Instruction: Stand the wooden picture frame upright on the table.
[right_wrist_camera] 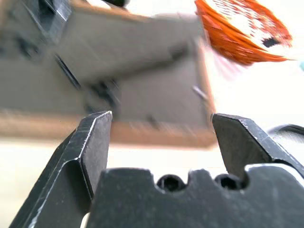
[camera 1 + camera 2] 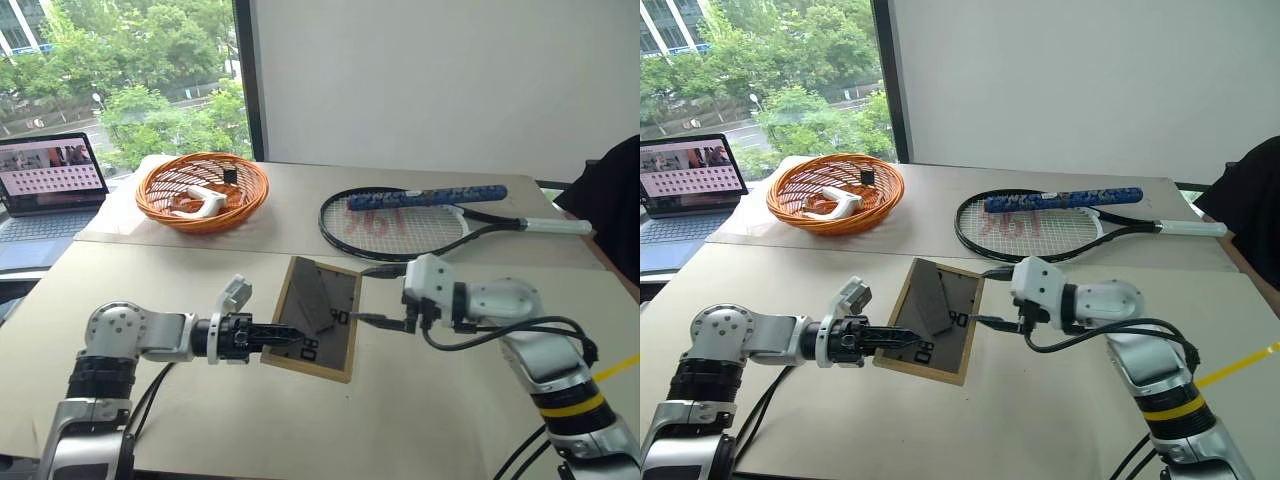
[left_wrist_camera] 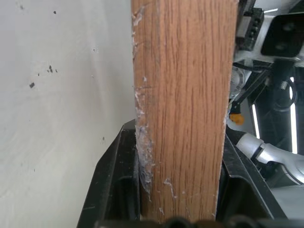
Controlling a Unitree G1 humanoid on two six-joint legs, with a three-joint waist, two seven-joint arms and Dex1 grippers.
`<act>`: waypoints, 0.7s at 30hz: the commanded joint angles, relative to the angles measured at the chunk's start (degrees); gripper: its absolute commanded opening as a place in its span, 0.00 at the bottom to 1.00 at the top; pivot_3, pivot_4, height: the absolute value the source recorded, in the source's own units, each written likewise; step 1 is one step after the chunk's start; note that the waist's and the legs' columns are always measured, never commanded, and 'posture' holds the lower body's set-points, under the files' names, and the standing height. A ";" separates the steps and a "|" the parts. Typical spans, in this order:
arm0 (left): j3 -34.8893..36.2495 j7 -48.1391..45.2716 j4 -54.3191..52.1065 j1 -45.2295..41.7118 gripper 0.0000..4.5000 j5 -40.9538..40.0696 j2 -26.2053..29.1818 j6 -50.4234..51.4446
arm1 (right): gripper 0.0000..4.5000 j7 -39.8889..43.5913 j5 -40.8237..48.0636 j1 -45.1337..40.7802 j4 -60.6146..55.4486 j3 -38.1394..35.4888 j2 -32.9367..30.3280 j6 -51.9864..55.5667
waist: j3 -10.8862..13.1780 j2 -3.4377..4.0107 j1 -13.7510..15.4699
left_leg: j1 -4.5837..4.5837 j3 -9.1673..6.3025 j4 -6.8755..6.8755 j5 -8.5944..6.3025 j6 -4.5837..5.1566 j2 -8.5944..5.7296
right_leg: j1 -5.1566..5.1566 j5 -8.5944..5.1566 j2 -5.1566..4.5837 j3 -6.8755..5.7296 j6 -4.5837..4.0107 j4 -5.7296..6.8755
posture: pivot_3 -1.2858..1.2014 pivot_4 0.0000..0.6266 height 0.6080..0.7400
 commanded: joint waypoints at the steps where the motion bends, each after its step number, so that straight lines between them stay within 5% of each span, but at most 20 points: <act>1: -1.56 -5.48 2.64 -1.37 0.26 -4.57 4.27 0.17 | 0.86 -0.08 -1.79 1.76 1.16 -3.39 -2.04 -7.46 | 0.02 0.01 -0.02 | 0.00 0.00 0.00 0.00 0.00 0.00 | 0.00 0.00 0.00 0.00 0.00 -0.01 | 0.52 0.24 0.72; 5: -11.84 -8.02 15.07 -6.33 0.26 -13.36 7.97 0.17 | 0.86 -4.87 -11.97 2.73 4.70 0.41 -0.73 -23.23 | 0.05 0.04 -0.29 | 0.01 -0.03 0.01 0.00 0.00 0.00 | 0.00 -0.01 0.00 -0.02 0.00 -0.01 | 0.52 0.24 0.72; 7: -11.58 -7.23 13.73 -6.79 0.26 -11.53 7.65 0.17 | 0.86 -5.45 -10.45 2.91 3.91 1.19 1.68 -20.80 | 0.06 0.05 -0.44 | 0.01 -0.06 0.05 0.00 0.00 0.00 | 0.00 -0.18 0.00 -0.04 0.30 -0.01 | 0.52 0.24 0.72; 11: -7.83 -8.68 -0.09 -1.99 0.26 -0.78 6.88 -6.17 | 0.86 -9.06 22.37 -0.65 -4.56 -5.46 6.44 20.38 | 0.15 0.14 -0.70 | -0.01 -0.08 -0.12 0.12 -0.19 0.00 | 0.02 0.04 0.01 -0.03 -0.08 0.03 | 0.52 0.24 0.72; 14: -5.76 -13.13 -7.69 2.09 0.26 6.97 5.77 -16.26 | 0.86 -9.51 42.88 -3.00 -9.35 -8.75 1.95 42.30 | 0.33 0.35 -0.20 | 0.00 -0.13 -0.36 0.31 -0.42 0.02 | 0.00 0.09 0.01 -0.06 -0.17 0.09 | 0.52 0.24 0.72; 18: -5.69 -16.51 -12.04 3.81 0.26 12.45 4.52 -20.64 | 0.86 -12.05 52.21 -4.08 -11.06 -9.35 -0.43 53.28 | 0.37 0.33 0.68 | 0.07 -0.35 -0.57 0.34 -0.36 0.02 | -0.02 0.00 0.03 -0.32 -0.36 0.10 | 0.52 0.24 0.72; 21: -5.05 -17.45 -12.49 3.08 0.26 12.41 3.36 -19.24 | 0.86 -14.70 49.12 -5.06 -11.81 -6.03 0.83 54.43 | 0.37 0.32 0.69 | 0.04 -0.36 -0.52 0.35 -0.35 0.01 | -0.01 -0.01 0.01 -0.33 -0.33 0.00 | 0.52 0.24 0.72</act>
